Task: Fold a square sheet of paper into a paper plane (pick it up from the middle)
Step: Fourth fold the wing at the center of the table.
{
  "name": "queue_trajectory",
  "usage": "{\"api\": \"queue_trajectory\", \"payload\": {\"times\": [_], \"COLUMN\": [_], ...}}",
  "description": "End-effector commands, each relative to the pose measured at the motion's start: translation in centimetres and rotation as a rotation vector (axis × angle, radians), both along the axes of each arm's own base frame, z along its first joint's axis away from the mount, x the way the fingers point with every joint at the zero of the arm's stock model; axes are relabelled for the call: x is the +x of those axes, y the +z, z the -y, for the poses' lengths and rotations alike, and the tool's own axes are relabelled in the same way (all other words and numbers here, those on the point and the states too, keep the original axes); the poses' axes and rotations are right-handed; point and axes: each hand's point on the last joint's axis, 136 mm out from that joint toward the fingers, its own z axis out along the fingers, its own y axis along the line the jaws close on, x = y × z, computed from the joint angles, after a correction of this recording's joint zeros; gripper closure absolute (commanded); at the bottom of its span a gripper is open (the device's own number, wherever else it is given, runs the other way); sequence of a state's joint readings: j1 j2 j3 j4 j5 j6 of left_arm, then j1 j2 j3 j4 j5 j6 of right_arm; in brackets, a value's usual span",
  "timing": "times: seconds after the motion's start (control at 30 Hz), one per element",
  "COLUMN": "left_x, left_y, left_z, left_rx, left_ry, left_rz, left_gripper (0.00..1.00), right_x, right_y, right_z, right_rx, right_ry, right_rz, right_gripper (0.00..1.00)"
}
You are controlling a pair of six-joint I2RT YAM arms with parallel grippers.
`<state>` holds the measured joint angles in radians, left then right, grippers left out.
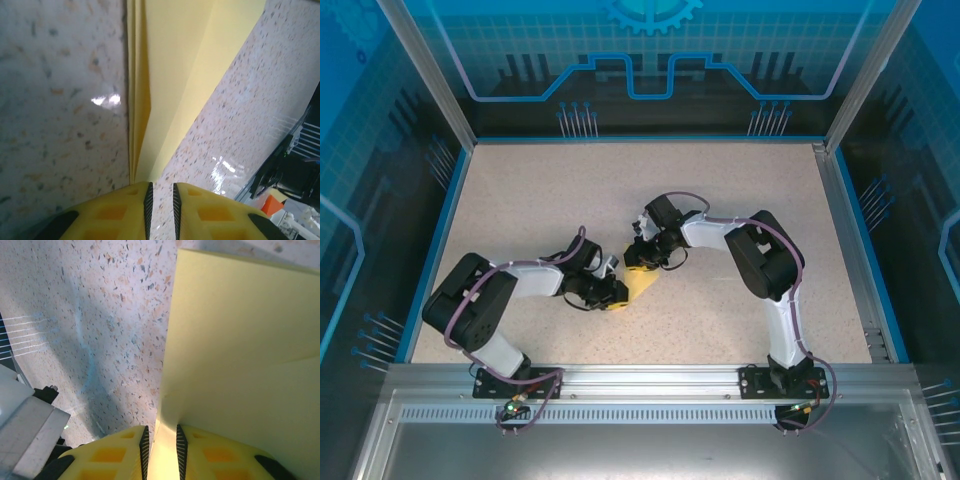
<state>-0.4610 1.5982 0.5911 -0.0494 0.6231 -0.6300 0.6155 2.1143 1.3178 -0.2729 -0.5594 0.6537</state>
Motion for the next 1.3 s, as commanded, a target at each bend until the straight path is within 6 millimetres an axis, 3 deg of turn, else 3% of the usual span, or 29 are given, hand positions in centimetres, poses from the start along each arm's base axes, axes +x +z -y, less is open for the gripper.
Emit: {"api": "queue_trajectory", "payload": {"times": [0.0,0.17,0.27,0.53,0.63,0.83,1.0,1.27], "left_x": [-4.3,-4.7,-4.1,0.9,2.6,5.3,5.7,4.4], "left_y": [-1.3,-1.7,-1.0,4.8,5.7,5.3,4.2,-1.2], "left_z": [-1.4,-2.1,-1.6,-0.7,-0.2,1.1,2.2,-0.1], "left_rx": [0.071,0.116,0.088,0.021,0.002,-0.028,-0.032,0.141], "left_ry": [-0.057,-0.056,-0.045,0.058,0.095,0.127,0.106,0.132], "left_rz": [-0.148,-0.168,-0.148,0.086,0.136,0.177,0.168,0.090], "left_gripper": [0.78,0.78,0.79,0.80,0.80,0.82,0.82,0.88], "right_x": [-2.1,-2.1,-2.1,-2.2,-2.1,-2.1,-2.2,-2.2], "right_y": [-6.5,-6.6,-6.5,-6.6,-6.5,-6.4,-6.4,-6.2], "right_z": [3.8,3.8,3.6,3.5,3.4,3.4,3.4,3.1], "right_rx": [-0.230,-0.230,-0.227,-0.216,-0.211,-0.208,-0.208,-0.192], "right_ry": [-0.026,-0.026,-0.024,-0.024,-0.026,-0.029,-0.027,-0.026], "right_rz": [-0.095,-0.097,-0.095,-0.099,-0.098,-0.100,-0.100,-0.104], "right_gripper": [0.75,0.74,0.74,0.74,0.74,0.74,0.74,0.74]}}
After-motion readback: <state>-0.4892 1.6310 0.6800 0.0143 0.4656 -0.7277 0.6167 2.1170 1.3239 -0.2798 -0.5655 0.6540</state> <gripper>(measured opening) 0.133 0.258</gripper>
